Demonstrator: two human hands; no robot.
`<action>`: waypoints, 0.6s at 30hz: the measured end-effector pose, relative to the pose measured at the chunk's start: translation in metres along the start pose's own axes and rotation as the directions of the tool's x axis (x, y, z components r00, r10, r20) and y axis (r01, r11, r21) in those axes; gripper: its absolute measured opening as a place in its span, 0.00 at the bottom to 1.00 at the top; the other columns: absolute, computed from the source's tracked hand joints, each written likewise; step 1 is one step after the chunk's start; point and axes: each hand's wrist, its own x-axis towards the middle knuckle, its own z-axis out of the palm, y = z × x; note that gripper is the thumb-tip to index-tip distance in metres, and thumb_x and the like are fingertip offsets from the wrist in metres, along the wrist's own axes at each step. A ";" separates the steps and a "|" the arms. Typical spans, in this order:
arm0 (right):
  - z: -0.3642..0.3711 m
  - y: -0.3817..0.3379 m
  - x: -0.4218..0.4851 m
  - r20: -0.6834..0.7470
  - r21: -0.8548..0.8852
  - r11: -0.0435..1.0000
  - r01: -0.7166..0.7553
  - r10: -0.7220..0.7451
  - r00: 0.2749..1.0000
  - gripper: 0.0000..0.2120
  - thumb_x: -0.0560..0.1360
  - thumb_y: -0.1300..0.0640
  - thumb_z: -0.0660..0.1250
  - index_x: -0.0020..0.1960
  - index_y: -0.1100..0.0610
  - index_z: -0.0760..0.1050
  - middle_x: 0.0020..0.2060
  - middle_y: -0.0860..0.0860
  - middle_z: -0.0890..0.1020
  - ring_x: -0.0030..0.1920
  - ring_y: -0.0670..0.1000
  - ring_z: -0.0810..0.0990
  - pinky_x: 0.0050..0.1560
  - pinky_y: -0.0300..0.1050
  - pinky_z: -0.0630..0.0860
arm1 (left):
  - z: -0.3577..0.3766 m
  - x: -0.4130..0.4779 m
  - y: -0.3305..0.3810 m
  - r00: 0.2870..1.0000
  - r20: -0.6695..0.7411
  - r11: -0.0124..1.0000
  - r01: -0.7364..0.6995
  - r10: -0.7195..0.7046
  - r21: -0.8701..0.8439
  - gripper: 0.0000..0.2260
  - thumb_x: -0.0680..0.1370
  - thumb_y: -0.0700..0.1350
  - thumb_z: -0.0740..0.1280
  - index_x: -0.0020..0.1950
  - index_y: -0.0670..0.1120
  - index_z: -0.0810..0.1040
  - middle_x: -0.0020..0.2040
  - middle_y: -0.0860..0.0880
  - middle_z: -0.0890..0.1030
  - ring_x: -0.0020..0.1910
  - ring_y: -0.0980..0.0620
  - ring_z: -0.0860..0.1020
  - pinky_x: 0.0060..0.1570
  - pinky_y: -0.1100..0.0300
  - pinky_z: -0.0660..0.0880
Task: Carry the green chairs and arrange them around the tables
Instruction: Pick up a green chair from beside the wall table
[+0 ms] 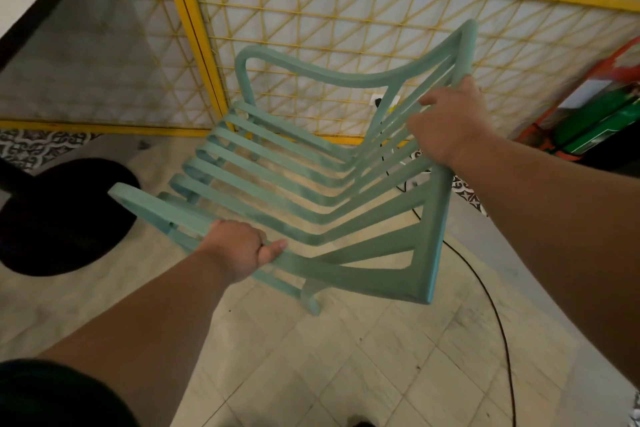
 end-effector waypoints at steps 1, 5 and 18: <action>-0.003 -0.002 -0.005 -0.026 0.000 1.000 0.016 -0.016 1.000 0.16 0.75 0.51 0.62 0.59 0.53 0.81 0.68 0.57 0.68 0.69 0.58 0.66 0.67 0.50 0.71 | 0.000 0.001 0.000 1.000 0.028 1.000 0.010 -0.010 0.011 0.46 0.66 0.76 0.29 0.46 0.54 0.81 0.37 0.52 0.78 0.43 0.48 0.74 0.52 0.49 0.65; -0.020 -0.020 -0.056 0.125 -0.274 0.941 0.198 -0.170 0.978 0.24 0.75 0.44 0.48 0.37 0.57 0.75 0.41 0.57 0.76 0.49 0.61 0.77 0.58 0.52 0.75 | -0.002 0.001 -0.002 0.998 0.059 0.999 0.030 -0.029 -0.022 0.40 0.74 0.73 0.35 0.46 0.53 0.81 0.39 0.51 0.80 0.44 0.48 0.75 0.58 0.48 0.66; -0.001 -0.054 -0.146 0.692 -0.536 0.556 0.636 -0.142 0.707 0.19 0.73 0.36 0.64 0.40 0.52 0.74 0.37 0.45 0.77 0.38 0.49 0.71 0.69 0.64 0.61 | 0.003 0.004 0.001 1.000 0.004 0.998 0.024 -0.024 0.058 0.47 0.61 0.76 0.25 0.42 0.54 0.78 0.38 0.52 0.77 0.42 0.49 0.73 0.50 0.49 0.64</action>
